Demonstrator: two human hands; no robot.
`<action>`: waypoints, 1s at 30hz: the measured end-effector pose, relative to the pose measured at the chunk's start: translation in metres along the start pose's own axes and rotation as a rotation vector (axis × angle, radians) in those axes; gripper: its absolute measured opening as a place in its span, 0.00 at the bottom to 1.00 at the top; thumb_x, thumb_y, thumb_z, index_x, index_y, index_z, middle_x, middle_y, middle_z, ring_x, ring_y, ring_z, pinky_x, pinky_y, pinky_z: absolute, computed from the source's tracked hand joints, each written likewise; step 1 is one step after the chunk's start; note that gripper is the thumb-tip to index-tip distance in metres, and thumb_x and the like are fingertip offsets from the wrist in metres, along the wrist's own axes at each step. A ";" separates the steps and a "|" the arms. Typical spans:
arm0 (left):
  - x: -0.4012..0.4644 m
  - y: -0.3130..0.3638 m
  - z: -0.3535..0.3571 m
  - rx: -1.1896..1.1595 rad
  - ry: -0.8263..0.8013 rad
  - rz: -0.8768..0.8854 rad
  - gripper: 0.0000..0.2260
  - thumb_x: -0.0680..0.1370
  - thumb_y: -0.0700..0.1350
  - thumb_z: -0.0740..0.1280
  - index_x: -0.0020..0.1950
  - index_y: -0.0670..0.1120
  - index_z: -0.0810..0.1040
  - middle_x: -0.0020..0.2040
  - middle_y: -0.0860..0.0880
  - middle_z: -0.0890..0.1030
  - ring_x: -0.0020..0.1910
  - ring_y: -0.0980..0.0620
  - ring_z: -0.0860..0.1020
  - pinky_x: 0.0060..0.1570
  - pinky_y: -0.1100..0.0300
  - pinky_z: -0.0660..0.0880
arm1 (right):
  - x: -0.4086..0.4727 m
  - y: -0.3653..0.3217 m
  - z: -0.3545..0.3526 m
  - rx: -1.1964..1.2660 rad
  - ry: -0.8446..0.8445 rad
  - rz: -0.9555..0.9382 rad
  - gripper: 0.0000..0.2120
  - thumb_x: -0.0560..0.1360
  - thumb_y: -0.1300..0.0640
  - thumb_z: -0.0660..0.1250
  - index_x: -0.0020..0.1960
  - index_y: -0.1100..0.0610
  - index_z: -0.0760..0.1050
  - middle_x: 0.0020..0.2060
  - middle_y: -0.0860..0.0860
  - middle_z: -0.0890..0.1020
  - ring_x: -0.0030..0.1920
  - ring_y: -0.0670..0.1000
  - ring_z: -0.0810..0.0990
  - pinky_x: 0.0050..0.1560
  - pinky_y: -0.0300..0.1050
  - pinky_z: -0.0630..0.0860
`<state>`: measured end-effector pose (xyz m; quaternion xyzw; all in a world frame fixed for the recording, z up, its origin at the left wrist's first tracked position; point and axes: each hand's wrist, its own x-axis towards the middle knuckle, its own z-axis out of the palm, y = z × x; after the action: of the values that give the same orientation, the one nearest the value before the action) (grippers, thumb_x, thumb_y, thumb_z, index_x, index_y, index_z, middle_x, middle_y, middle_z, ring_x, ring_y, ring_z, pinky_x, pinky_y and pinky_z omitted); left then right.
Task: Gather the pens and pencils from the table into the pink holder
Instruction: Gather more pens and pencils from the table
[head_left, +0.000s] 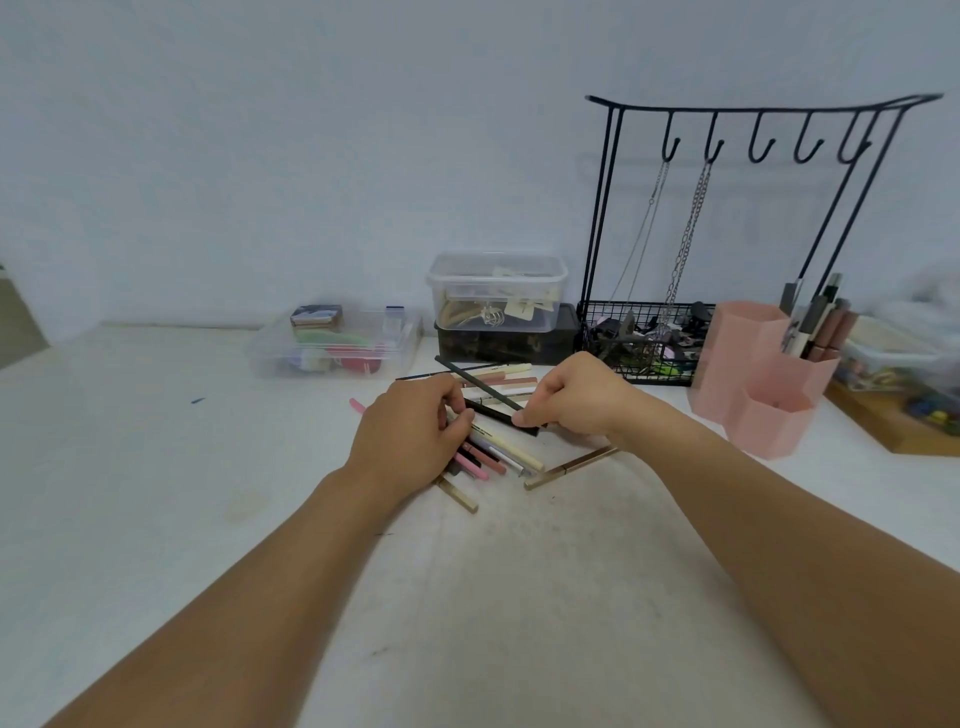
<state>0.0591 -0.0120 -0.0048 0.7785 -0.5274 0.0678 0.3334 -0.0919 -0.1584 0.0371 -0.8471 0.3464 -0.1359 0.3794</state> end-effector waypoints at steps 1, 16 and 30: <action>0.000 0.000 0.000 -0.006 -0.002 -0.003 0.05 0.78 0.50 0.69 0.43 0.53 0.78 0.30 0.55 0.77 0.35 0.57 0.77 0.35 0.57 0.72 | -0.002 -0.001 -0.001 0.030 -0.012 0.008 0.10 0.70 0.55 0.80 0.35 0.60 0.83 0.25 0.43 0.81 0.28 0.39 0.79 0.35 0.40 0.75; 0.000 0.034 -0.015 -0.837 0.138 -0.213 0.14 0.84 0.51 0.63 0.51 0.46 0.86 0.42 0.51 0.87 0.41 0.58 0.84 0.42 0.69 0.76 | -0.020 -0.036 0.017 0.339 -0.139 -0.287 0.06 0.76 0.56 0.74 0.44 0.59 0.85 0.27 0.48 0.78 0.27 0.44 0.73 0.28 0.36 0.70; 0.006 0.027 -0.009 -0.967 0.136 -0.349 0.17 0.87 0.46 0.55 0.49 0.44 0.81 0.36 0.47 0.84 0.34 0.53 0.81 0.32 0.63 0.77 | -0.008 -0.024 0.002 0.058 0.189 -0.331 0.02 0.73 0.56 0.76 0.44 0.54 0.86 0.35 0.52 0.86 0.32 0.44 0.79 0.38 0.40 0.79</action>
<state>0.0405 -0.0175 0.0175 0.6058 -0.3379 -0.1898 0.6949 -0.0855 -0.1403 0.0539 -0.8648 0.2323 -0.2850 0.3419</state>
